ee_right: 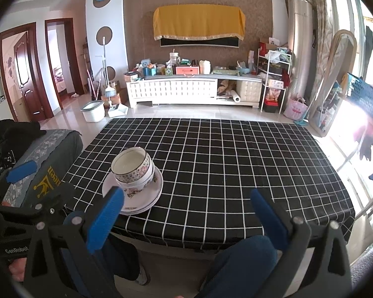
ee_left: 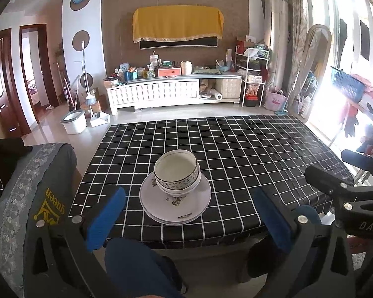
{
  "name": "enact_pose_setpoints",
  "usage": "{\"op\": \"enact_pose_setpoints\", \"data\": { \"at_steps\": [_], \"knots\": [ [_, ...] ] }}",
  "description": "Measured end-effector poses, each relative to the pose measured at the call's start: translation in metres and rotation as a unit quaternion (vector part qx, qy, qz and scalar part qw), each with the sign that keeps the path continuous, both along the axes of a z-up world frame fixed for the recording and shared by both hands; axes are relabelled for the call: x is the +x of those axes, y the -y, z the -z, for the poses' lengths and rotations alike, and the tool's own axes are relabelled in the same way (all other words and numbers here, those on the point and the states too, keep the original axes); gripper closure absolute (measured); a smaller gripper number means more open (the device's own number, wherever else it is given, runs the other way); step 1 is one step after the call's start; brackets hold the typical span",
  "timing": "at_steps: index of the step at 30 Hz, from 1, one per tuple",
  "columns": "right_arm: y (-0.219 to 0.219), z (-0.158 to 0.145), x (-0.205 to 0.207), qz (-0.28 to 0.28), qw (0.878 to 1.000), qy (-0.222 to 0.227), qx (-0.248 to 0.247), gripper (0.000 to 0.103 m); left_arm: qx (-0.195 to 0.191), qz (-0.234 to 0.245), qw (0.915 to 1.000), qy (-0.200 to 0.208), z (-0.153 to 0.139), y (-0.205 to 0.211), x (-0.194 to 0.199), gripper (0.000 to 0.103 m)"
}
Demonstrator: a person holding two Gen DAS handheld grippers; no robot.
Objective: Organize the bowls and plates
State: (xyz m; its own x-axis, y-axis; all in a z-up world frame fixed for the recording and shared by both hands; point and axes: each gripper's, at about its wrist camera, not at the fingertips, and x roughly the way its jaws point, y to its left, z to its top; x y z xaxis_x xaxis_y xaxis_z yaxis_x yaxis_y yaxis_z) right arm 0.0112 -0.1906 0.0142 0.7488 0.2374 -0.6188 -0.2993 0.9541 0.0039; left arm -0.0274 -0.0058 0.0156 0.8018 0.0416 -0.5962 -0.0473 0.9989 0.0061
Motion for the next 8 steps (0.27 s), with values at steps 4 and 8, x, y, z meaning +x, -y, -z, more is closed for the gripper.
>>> {"op": "enact_pose_setpoints", "data": {
  "at_steps": [4,8],
  "knots": [
    [-0.0001,0.0018,0.0000,-0.001,1.000,-0.003,-0.002,0.000,0.000,0.001,1.0000,-0.001,0.0004,0.0013,-0.0018,0.000],
    [0.0002,0.0027,0.0009,0.000,1.000,-0.006,-0.004,0.000,-0.002,0.004,1.0000,-0.002,0.0003,0.0029,-0.0030,0.000]
  ]
}}
